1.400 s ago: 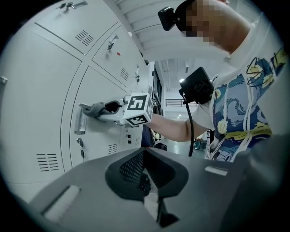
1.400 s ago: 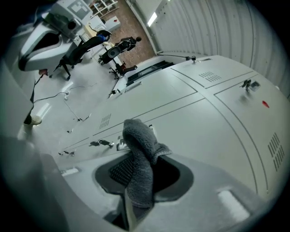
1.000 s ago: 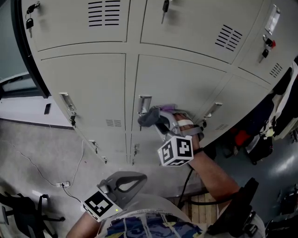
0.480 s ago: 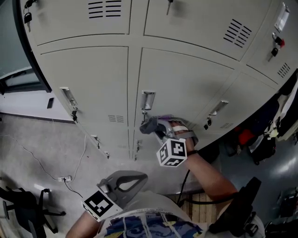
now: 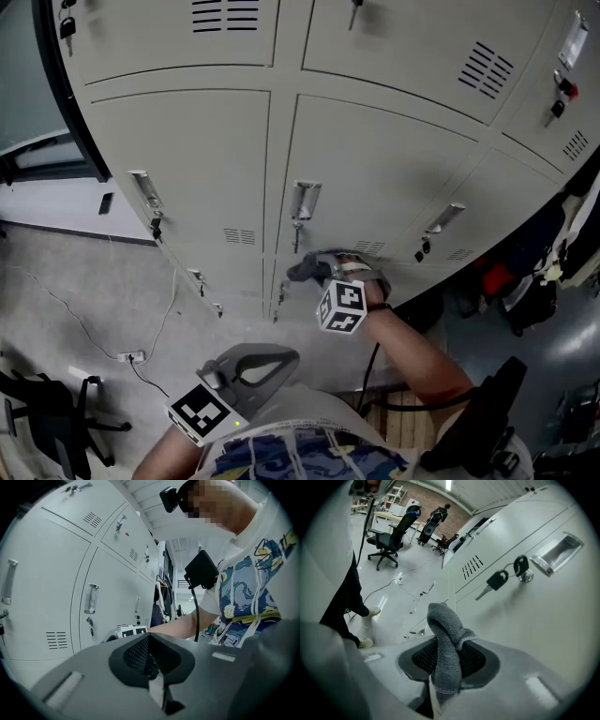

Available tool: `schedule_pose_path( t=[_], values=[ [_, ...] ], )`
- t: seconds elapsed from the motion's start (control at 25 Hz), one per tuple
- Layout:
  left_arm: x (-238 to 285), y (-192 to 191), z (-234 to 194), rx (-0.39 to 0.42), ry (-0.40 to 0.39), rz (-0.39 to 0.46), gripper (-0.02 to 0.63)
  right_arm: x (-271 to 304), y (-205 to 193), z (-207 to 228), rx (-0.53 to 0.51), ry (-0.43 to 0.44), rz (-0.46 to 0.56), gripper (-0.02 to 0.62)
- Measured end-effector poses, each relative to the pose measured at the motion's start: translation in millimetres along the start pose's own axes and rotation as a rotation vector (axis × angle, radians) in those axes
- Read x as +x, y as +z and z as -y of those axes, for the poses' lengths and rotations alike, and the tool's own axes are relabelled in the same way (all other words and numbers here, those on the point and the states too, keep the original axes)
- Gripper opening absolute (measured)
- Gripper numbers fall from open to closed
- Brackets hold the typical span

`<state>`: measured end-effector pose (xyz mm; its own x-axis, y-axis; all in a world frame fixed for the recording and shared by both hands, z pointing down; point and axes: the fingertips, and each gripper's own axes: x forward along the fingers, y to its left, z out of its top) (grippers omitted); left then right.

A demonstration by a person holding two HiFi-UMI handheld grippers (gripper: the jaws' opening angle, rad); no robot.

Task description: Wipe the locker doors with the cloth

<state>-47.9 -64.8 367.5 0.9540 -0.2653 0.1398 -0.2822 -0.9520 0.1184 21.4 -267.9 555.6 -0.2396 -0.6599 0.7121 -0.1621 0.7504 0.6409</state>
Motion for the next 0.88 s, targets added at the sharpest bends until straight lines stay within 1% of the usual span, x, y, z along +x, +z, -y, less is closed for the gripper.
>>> schedule_pose_path(
  t=[0.16, 0.28, 0.36, 0.48, 0.64, 0.72, 0.88],
  values=[
    [-2.2, 1.0, 0.8, 0.006, -0.004, 0.005, 0.002, -32.3, 10.9, 16.5, -0.004, -0.017, 0.014, 0.117],
    [-3.7, 1.1, 1.9, 0.007, -0.012, 0.005, 0.002, -80.4, 32.7, 49.1, 0.002, -0.081, 0.063, 0.117],
    [-4.2, 1.3, 2.9, 0.011, -0.019, 0.004, 0.002, -118.3, 51.9, 81.6, -0.001, -0.164, 0.106, 0.117],
    [-4.6, 3.4, 4.8, 0.026, -0.031, 0.011, 0.002, -175.6, 79.5, 134.5, -0.025, -0.327, 0.162, 0.117],
    [-7.2, 4.4, 5.6, 0.03, -0.036, 0.016, 0.002, -237.4, 108.8, 193.2, -0.045, -0.51, 0.206, 0.117],
    [-8.5, 4.3, 6.0, 0.031, -0.038, 0.019, 0.002, -256.2, 119.1, 215.3, -0.053, -0.578, 0.22, 0.117],
    [-10.5, 3.8, 6.5, 0.026, -0.035, 0.022, 0.002, -276.1, 141.2, 242.0, -0.093, -0.672, 0.242, 0.117]
  ],
)
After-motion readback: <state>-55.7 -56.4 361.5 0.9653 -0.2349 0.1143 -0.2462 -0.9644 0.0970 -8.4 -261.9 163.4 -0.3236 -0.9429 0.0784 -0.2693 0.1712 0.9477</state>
